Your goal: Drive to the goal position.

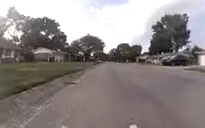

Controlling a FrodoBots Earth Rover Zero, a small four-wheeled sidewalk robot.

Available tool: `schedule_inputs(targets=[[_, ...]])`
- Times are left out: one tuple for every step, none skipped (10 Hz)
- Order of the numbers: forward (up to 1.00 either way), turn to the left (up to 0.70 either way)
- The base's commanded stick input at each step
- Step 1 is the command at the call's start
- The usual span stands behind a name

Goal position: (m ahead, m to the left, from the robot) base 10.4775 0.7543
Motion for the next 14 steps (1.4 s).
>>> schedule_inputs(targets=[[1.00, 0.00], [1.00, 0.00], [1.00, 0.00], [1.00, 0.00], [1.00, 0.00], [1.00, 0.00], [1.00, 0.00], [1.00, 0.00], [1.00, 0.01], [1.00, 0.02], [1.00, 0.03], [1.00, 0.03], [1.00, 0.04], [1.00, 0.02]])
